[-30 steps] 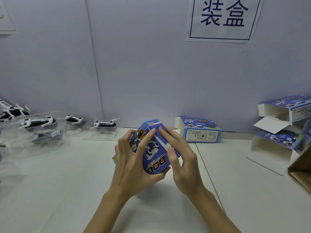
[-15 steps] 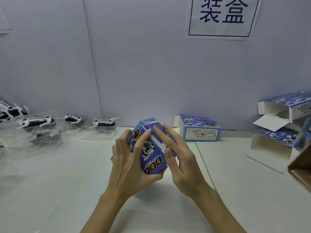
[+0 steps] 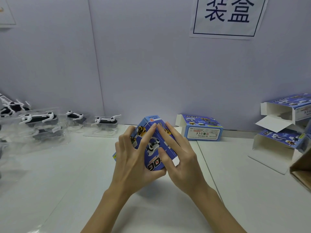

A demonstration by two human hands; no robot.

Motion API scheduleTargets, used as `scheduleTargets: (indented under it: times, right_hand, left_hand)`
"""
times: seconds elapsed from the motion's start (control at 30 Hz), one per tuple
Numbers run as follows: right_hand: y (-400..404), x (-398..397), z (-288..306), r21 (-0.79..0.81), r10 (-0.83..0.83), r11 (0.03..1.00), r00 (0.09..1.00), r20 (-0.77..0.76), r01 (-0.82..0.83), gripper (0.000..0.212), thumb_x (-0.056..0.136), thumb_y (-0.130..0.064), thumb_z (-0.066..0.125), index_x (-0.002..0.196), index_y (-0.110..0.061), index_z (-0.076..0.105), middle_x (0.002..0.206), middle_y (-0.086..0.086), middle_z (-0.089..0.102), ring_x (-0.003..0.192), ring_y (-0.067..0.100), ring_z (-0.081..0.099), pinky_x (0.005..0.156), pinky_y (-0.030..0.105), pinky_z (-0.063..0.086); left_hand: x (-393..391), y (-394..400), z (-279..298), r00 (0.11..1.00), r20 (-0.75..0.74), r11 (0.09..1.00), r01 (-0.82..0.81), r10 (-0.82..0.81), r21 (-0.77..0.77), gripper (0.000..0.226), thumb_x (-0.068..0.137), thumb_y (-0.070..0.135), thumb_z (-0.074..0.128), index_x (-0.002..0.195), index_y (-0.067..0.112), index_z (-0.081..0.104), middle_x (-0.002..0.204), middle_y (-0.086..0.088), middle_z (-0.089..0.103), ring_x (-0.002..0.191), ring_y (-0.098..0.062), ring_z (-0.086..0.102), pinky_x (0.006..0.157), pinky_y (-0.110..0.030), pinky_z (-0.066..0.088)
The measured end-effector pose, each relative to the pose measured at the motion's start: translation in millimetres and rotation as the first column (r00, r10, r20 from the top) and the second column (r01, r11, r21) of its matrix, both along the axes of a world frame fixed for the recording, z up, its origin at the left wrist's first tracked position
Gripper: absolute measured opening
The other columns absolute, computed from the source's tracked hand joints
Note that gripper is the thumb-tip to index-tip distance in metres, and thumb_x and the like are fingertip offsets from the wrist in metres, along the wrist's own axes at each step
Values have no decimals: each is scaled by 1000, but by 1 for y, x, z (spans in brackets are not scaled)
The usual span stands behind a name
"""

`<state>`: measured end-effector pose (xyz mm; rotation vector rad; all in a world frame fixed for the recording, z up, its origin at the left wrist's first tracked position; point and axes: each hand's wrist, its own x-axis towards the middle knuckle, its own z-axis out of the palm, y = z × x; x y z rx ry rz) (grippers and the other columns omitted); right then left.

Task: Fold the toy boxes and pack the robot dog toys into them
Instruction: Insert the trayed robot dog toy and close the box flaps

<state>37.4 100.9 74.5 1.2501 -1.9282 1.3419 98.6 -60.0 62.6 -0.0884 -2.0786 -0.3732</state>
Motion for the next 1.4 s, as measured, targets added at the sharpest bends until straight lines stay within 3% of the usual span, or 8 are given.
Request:
scheduleTargets:
  times: [0.5, 0.67, 0.77, 0.93, 1.07, 1.17, 1.23, 1.4]
  right_hand:
    - [-2, -7, -3, -51, 59, 997, 994, 90, -54, 53, 103, -40, 56, 155, -36, 46, 163, -17, 37, 149, 22, 37, 86, 35, 64]
    - [4, -20, -4, -155, 34, 988, 977, 211, -1, 51, 103, -39, 59, 153, -36, 49, 157, -18, 47, 144, 12, 46, 88, 27, 62]
    - [19, -32, -3, -113, 1, 993, 954, 298, 35, 52, 104, -41, 56, 155, -41, 44, 154, -11, 48, 142, 5, 46, 93, 19, 56]
    - [39, -42, -4, 242, -72, 970, 954, 290, 0, 82, 84, -74, 63, 152, -68, 18, 141, -14, 33, 121, -4, 55, 74, 18, 59]
    - [36, -46, -11, 410, -129, 910, 982, 136, 63, 105, 85, -48, 82, 155, -65, 6, 137, -15, 25, 111, -2, 53, 80, 11, 52]
    - [32, -46, -11, 345, -198, 920, 980, 2, 185, 99, 82, -40, 87, 159, -46, 26, 154, -8, 28, 134, 8, 38, 108, 28, 47]
    - [32, -46, -10, 271, -162, 952, 985, 63, 140, 95, 74, -44, 91, 153, -34, 39, 158, -13, 35, 143, 5, 35, 114, 22, 38]
    - [27, -42, -8, -76, -84, 988, 868, 489, 138, 64, 66, -71, 78, 117, -36, 62, 109, -20, 70, 103, 1, 66, 76, 11, 53]
  left_hand:
    - [-6, 1, 1, 998, -20, 997, 56, -55, 61, 105, 68, 72, 73, 157, 39, 29, 156, -4, 26, 142, -21, 33, 104, -50, 50]
    - [-12, -11, -12, 968, 208, 990, 140, -141, 19, 111, 74, 81, 69, 163, 46, 10, 172, 5, 2, 160, -20, 6, 119, -69, 15]
    - [-14, -26, -20, 934, 281, 975, 211, -222, 68, 94, 81, 66, 74, 160, 49, 26, 172, 11, 4, 160, -16, 8, 116, -57, 29]
    - [-18, -42, -21, 884, 132, 777, 312, -448, 547, 45, 85, 41, 81, 128, 46, 69, 152, 25, 43, 145, -6, 41, 93, -28, 60]
    - [-17, -57, -21, 928, 92, 699, 204, -362, 685, 43, 70, 43, 90, 110, 46, 75, 138, 24, 56, 132, 0, 53, 86, -20, 58]
    - [-19, -55, -23, 938, 32, 552, 175, -346, 815, 48, 62, 41, 98, 105, 40, 75, 123, 16, 68, 115, -6, 67, 81, -28, 61]
    - [-20, -50, -20, 940, -23, 467, 189, -340, 864, 46, 69, 43, 91, 111, 34, 72, 114, 13, 73, 109, -14, 72, 70, -28, 63]
    - [-15, -44, -12, 858, 16, 440, 248, -514, 863, 86, 76, 46, 88, 148, 48, 42, 122, 23, 69, 109, -12, 72, 86, -29, 60]
